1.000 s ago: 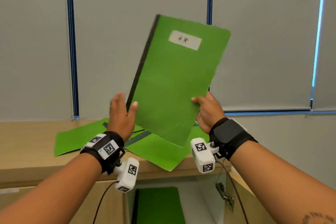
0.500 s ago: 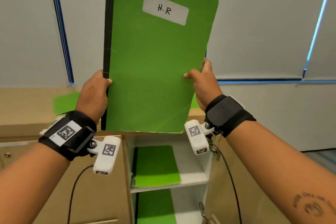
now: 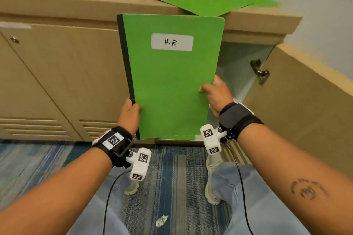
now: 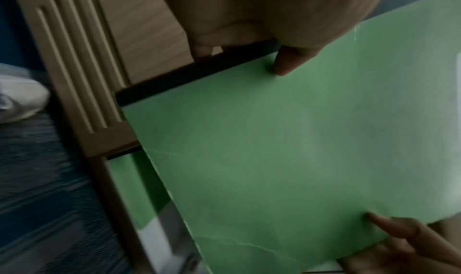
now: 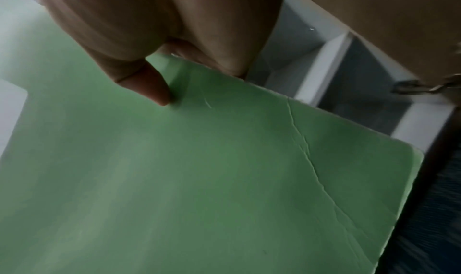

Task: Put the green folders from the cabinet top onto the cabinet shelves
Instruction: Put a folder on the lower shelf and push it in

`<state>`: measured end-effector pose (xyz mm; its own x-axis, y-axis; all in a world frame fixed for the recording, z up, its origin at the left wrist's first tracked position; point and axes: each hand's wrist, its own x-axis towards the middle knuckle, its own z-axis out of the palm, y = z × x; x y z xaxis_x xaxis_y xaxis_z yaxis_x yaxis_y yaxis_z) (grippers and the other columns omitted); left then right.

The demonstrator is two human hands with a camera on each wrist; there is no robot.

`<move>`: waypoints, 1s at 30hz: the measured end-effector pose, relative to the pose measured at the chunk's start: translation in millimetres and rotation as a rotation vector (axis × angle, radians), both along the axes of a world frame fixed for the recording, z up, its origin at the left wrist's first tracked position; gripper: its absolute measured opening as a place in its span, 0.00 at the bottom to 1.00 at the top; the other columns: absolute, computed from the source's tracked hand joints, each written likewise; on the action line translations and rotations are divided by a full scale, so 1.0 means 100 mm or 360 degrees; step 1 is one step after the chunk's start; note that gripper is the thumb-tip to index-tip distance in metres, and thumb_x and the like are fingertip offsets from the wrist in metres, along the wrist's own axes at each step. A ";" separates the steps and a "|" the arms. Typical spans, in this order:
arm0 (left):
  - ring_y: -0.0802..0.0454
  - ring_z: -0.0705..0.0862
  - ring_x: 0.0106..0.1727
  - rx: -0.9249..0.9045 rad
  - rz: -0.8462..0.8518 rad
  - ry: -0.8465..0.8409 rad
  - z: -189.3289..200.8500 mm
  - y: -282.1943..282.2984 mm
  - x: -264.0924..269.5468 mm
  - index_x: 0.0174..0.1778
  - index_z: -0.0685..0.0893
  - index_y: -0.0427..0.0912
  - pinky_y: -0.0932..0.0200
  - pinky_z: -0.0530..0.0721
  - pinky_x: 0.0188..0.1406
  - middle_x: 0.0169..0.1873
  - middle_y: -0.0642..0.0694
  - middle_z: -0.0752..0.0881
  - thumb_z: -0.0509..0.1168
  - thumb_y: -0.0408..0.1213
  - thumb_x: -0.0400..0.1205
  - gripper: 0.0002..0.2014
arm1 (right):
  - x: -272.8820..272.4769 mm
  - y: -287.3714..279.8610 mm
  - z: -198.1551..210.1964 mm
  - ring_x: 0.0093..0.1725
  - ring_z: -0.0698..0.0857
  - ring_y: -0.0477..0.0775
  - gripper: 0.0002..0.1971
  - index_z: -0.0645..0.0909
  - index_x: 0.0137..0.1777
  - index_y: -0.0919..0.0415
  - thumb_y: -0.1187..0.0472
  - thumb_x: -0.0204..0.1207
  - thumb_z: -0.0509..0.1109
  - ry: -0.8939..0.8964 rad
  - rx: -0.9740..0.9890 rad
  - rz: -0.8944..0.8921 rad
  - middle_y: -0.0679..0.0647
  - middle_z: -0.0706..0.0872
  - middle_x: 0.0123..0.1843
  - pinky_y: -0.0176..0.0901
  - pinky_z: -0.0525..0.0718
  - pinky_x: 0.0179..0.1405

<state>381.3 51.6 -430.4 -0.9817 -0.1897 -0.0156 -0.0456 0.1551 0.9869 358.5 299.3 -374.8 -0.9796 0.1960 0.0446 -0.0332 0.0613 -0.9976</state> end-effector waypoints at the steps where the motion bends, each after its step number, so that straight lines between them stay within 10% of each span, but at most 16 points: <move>1: 0.52 0.81 0.48 0.0016 -0.0041 -0.0082 -0.18 0.01 0.00 0.53 0.76 0.43 0.58 0.79 0.45 0.46 0.52 0.83 0.55 0.28 0.83 0.09 | -0.02 0.01 -0.17 0.47 0.86 0.56 0.19 0.83 0.49 0.54 0.71 0.58 0.65 -0.0050 0.0004 0.0006 0.56 0.90 0.48 0.59 0.85 0.55; 10: 0.43 0.84 0.51 -0.0406 -0.0252 -0.0714 -1.64 0.13 -0.13 0.58 0.74 0.39 0.52 0.80 0.53 0.52 0.41 0.84 0.56 0.32 0.84 0.09 | -0.29 0.25 -1.62 0.54 0.88 0.62 0.20 0.81 0.60 0.62 0.78 0.70 0.62 -0.0553 0.0175 0.0121 0.61 0.89 0.56 0.56 0.86 0.57; 14: 0.40 0.85 0.47 -0.0552 -0.0441 -0.1018 -2.38 0.15 -0.16 0.57 0.70 0.41 0.46 0.85 0.49 0.50 0.35 0.85 0.56 0.33 0.83 0.07 | -0.31 0.35 -2.21 0.48 0.85 0.56 0.19 0.79 0.57 0.61 0.79 0.71 0.62 -0.0776 0.0306 0.0187 0.56 0.87 0.50 0.39 0.84 0.45; 18: 0.38 0.87 0.43 -0.0584 -0.0508 -0.1259 -3.21 0.18 -0.16 0.50 0.73 0.47 0.42 0.87 0.45 0.46 0.33 0.86 0.59 0.38 0.76 0.07 | -0.31 0.45 -2.76 0.54 0.86 0.62 0.20 0.81 0.59 0.66 0.79 0.69 0.64 -0.0977 0.0341 0.0160 0.59 0.88 0.53 0.50 0.84 0.56; 24: 0.39 0.84 0.46 -0.0627 -0.0575 -0.1394 -3.35 0.37 -0.26 0.49 0.74 0.38 0.51 0.84 0.46 0.45 0.33 0.84 0.59 0.32 0.80 0.04 | -0.42 0.59 -3.31 0.59 0.86 0.65 0.20 0.82 0.60 0.63 0.77 0.69 0.64 -0.1191 0.0326 0.0158 0.62 0.89 0.57 0.62 0.82 0.65; 30: 0.37 0.85 0.48 -0.0475 -0.0554 -0.1282 -3.40 0.44 -0.62 0.57 0.74 0.41 0.50 0.84 0.47 0.49 0.32 0.84 0.57 0.30 0.83 0.08 | -0.67 0.66 -3.57 0.65 0.81 0.63 0.30 0.68 0.76 0.64 0.71 0.72 0.69 -0.1183 0.0546 0.0055 0.63 0.79 0.71 0.53 0.80 0.66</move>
